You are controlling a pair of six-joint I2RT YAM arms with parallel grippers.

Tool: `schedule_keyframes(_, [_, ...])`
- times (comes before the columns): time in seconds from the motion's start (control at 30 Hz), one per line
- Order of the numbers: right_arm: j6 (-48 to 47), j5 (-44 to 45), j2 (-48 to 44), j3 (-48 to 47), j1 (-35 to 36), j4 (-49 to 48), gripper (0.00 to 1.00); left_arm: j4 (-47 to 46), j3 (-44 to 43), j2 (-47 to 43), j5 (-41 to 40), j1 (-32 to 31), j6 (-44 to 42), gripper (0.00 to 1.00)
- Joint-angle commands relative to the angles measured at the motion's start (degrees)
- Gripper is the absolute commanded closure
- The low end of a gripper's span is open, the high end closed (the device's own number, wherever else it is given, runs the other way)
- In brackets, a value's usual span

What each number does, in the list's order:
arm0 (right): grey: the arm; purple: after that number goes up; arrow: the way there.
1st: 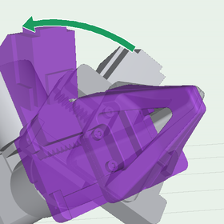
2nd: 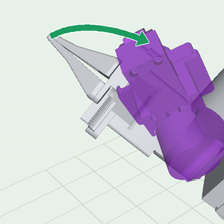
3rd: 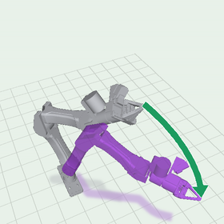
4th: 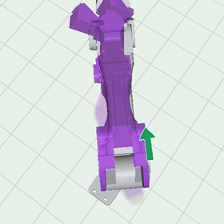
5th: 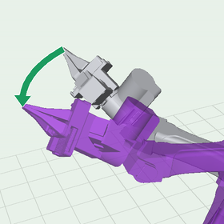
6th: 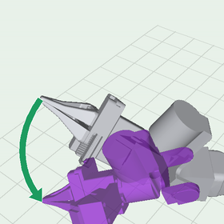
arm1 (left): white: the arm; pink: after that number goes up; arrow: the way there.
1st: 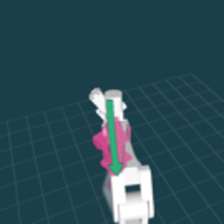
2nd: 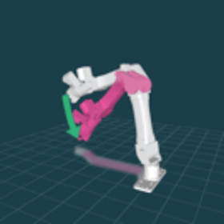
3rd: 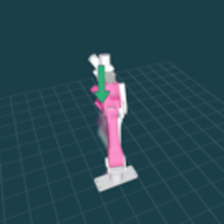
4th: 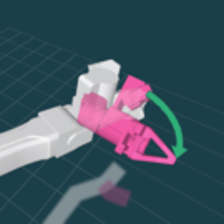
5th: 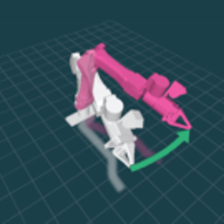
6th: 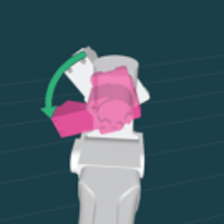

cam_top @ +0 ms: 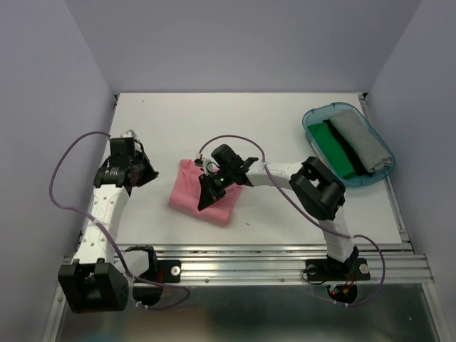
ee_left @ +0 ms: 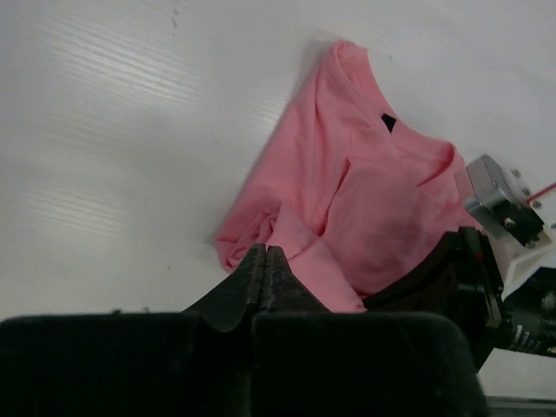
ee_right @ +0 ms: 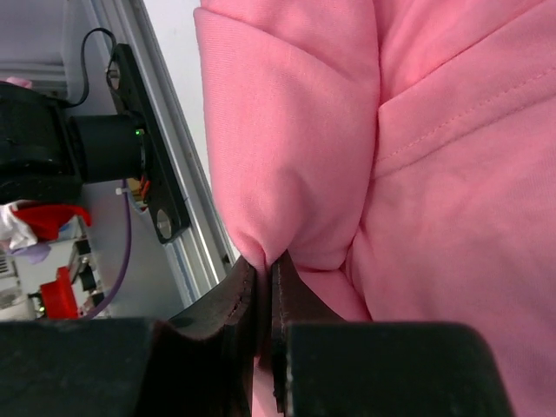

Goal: Roll the t-shirts
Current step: Roll the T-shirt to the center of the board.

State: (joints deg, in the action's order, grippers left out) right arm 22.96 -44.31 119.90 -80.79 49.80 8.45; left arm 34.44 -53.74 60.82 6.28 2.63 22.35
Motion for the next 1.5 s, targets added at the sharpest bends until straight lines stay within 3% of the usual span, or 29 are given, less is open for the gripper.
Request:
schedule_keyframes(0.0, [2.3, -5.9, 1.2, -2.7, -1.1, -3.0, 0.99, 1.0, 2.9, -2.7, 3.4, -5.1, 2.6, 1.00])
schedule_keyframes(0.13, [2.5, -7.4, 2.4, -2.8, -1.7, -3.3, 0.99, 1.5, 4.3, -2.9, 1.5, -13.3, 6.3, 1.00])
schedule_keyframes(0.37, [2.9, -9.5, 4.3, -3.6, -2.9, -3.3, 0.99, 1.5, 6.7, -0.2, 0.0, -19.1, 8.4, 1.00])
schedule_keyframes(0.67, [3.2, -9.0, 4.4, -3.7, -3.9, -3.3, 0.99, 1.7, 7.6, 3.2, -3.1, -22.2, 9.5, 1.00])
schedule_keyframes(1.13, [2.8, -8.3, 4.3, -3.5, -3.9, -3.1, 0.98, -7.4, 9.8, 10.6, -3.9, -24.4, 13.3, 1.00])
schedule_keyframes(1.2, [2.7, -7.7, 4.2, -3.2, -3.9, -3.1, 0.93, -7.6, 9.1, 12.0, -4.9, -24.4, 13.8, 1.00])
schedule_keyframes(1.23, [2.6, -6.8, 3.6, -3.1, -3.9, -3.0, 0.79, -8.2, 8.9, 12.5, -5.4, -24.4, 14.2, 1.00])
schedule_keyframes(1.3, [2.2, -5.4, 2.4, -2.5, -3.9, -2.4, 0.66, -8.9, 9.0, 12.9, -5.7, -24.3, 14.3, 1.00])
schedule_keyframes(1.33, [1.5, -4.4, 1.4, -2.2, -3.9, -1.9, 0.50, -9.6, 9.0, 13.3, -5.7, -24.4, 14.3, 1.00])
schedule_keyframes(1.47, [-0.9, 2.6, -4.3, -0.4, -3.9, 1.0, 0.34, -10.8, 9.4, 14.9, -5.7, -24.3, 14.1, 1.00])
